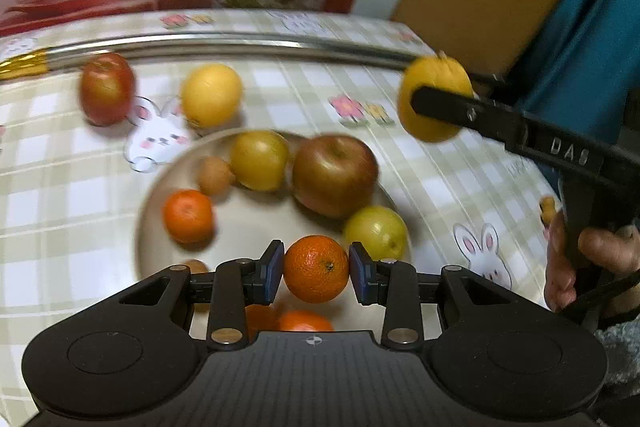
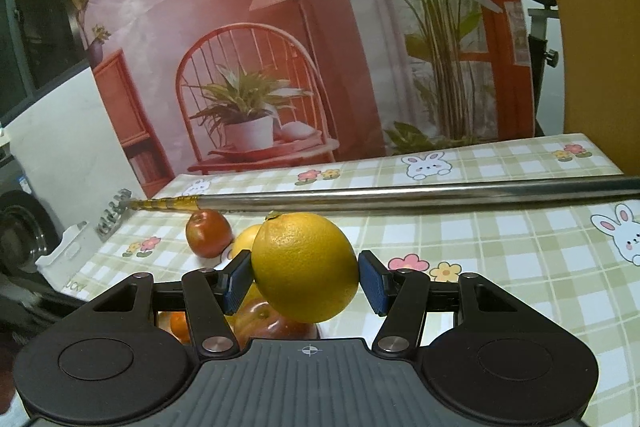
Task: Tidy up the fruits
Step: 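Lower the tangerine into the plate and open the left gripper while the right gripper carries the lemon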
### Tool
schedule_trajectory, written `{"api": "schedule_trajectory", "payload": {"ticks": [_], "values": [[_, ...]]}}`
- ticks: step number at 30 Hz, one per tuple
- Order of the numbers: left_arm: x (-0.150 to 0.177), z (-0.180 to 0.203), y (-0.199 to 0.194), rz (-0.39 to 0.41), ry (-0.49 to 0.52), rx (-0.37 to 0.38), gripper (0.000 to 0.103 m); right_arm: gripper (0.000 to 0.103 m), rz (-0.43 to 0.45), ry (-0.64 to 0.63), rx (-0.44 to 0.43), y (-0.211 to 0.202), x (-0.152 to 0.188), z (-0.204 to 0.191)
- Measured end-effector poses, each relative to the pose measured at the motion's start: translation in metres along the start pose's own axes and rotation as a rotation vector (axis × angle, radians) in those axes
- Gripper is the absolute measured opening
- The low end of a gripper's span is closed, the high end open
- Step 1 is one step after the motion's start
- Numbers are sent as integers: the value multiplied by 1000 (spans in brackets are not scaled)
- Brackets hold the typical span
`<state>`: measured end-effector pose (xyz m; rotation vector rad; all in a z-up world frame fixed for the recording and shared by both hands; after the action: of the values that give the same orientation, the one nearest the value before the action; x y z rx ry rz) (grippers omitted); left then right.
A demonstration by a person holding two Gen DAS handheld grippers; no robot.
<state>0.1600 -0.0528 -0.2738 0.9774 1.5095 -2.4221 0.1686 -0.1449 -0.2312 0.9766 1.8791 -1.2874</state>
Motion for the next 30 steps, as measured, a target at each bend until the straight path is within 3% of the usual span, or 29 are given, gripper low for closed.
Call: {"api": "schedule_trajectory", "payload": {"ticks": [13, 25, 30], "values": [[13, 29, 30, -100, 104, 34, 37, 53, 15, -1, -8, -17, 6, -5], [14, 39, 38, -103, 141, 47, 37, 53, 23, -3, -8, -27, 5, -5], [12, 36, 36, -98, 126, 51, 46, 53, 22, -4, -9, -28, 5, -5]]}}
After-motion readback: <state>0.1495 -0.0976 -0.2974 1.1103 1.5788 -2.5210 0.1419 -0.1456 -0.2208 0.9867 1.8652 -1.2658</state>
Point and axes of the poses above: each gripper's, at about its wrist camera, not at the fingertips, and y roughly the way its jaws point, z to its right, x to its underside, the point moved 4 cm from there along y, roughly the way its jaws point, and after that the axes turned 1 degree about y, right-handed, at the moved point
